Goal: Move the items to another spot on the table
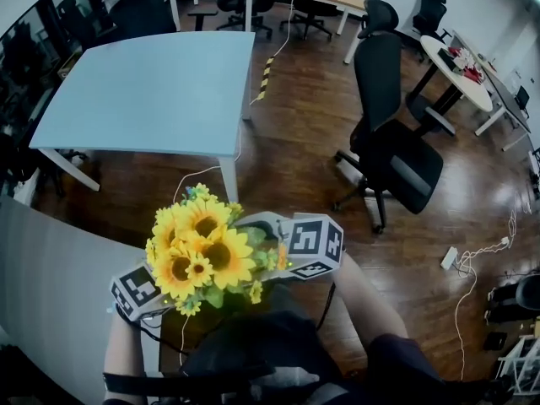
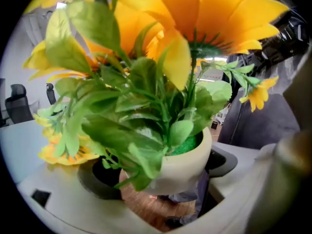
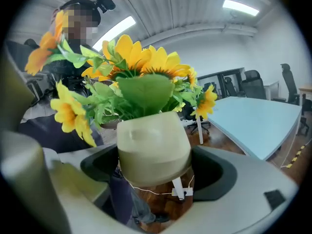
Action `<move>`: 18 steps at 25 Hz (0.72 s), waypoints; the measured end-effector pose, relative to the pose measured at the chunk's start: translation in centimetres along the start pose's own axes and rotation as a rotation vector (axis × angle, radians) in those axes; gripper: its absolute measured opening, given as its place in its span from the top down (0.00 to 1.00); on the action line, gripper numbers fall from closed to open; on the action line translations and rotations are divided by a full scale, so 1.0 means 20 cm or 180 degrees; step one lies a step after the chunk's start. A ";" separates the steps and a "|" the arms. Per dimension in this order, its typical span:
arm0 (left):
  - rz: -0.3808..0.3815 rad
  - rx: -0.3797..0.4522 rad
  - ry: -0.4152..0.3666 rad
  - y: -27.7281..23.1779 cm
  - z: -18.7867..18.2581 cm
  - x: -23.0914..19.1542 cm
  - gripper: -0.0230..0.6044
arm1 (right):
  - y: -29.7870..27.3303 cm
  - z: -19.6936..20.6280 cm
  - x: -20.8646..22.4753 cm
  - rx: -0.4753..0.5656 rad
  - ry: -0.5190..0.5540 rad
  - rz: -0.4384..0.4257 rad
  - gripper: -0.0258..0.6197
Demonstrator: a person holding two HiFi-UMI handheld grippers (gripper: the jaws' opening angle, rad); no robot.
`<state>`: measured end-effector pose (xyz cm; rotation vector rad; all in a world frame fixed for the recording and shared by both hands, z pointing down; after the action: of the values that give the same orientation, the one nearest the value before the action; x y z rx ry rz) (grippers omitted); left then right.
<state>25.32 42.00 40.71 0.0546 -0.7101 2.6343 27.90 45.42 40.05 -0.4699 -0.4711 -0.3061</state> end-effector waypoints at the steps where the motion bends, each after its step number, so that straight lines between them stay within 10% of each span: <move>1: -0.0075 -0.0042 0.0022 -0.02 0.01 -0.04 0.16 | 0.01 -0.01 0.04 -0.0002 0.0027 -0.0049 0.23; 18: -0.1346 -0.0840 0.0735 -0.10 -0.22 -0.33 0.16 | 0.23 -0.29 0.28 -0.0238 0.0482 -0.1330 0.23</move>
<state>32.44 43.20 36.84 -0.1560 -0.8516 2.0888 36.60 45.50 36.54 -0.4149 -0.4084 -0.7585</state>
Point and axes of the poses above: the fingertips, and each gripper's own axes: y backward along the fingers, x to its right, z out of its underside, the point moved 2 cm from there along y, backward along the fingers, and after that the axes turned 15 degrees about -y, right-handed, at the moved point
